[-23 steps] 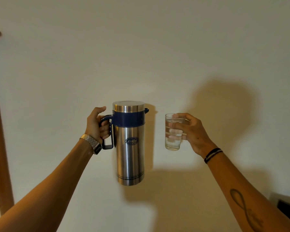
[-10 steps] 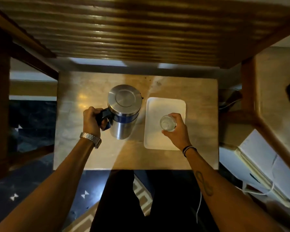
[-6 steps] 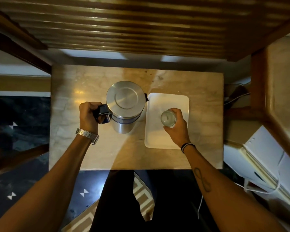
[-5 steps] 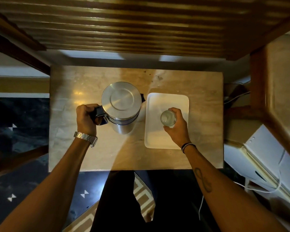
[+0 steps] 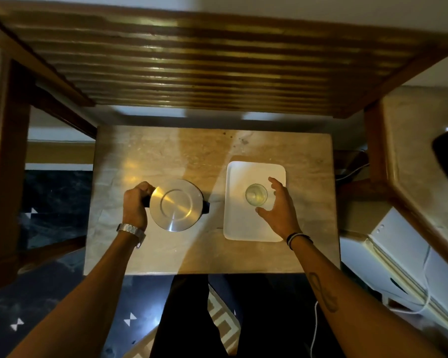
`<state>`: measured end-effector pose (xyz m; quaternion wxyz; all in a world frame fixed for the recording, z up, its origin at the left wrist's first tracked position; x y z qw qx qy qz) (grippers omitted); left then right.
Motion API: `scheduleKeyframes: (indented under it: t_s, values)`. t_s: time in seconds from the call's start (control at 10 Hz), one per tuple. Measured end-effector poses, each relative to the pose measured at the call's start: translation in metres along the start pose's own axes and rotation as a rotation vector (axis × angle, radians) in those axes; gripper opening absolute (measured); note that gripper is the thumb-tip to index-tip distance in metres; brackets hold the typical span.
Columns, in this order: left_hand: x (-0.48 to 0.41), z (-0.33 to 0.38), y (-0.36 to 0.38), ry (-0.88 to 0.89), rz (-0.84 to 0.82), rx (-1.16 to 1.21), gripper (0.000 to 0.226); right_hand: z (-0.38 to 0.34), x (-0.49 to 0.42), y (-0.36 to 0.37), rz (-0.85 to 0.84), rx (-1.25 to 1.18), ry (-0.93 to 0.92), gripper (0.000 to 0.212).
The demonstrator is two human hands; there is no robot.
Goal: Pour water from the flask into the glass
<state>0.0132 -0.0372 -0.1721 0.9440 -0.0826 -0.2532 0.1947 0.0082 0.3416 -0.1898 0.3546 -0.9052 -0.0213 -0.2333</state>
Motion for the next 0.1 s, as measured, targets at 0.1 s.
scheduleKeyframes:
  t_s: [0.1]
  values:
    - [0.0101,0.0223,-0.0019,0.008,0.011,-0.054,0.022,-0.0261,0.0184,-0.0231,0.027,0.024,-0.036,0.091]
Point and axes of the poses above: each hand's wrist, its own x-axis away from the middle knuckle, its own y-axis out of the palm, z = x × y, the point moved 2 cm from there along -x, towards the middle knuckle, and after that the axes turned 4 degrees about z, right-handed, at the moved point
